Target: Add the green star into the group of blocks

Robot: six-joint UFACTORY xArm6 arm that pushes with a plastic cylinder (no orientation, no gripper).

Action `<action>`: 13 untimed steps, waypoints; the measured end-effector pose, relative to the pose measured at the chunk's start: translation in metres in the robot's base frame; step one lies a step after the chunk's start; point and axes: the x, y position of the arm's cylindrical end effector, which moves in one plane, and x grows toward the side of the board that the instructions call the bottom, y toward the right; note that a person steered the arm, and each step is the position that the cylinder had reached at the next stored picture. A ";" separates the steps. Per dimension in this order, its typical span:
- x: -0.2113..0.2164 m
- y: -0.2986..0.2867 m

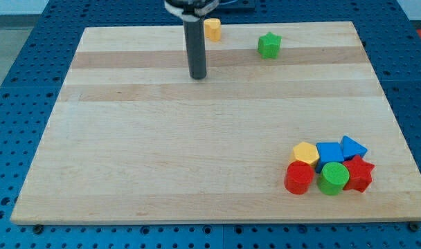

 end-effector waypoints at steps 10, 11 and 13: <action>0.047 0.214; 0.027 0.216; 0.073 0.242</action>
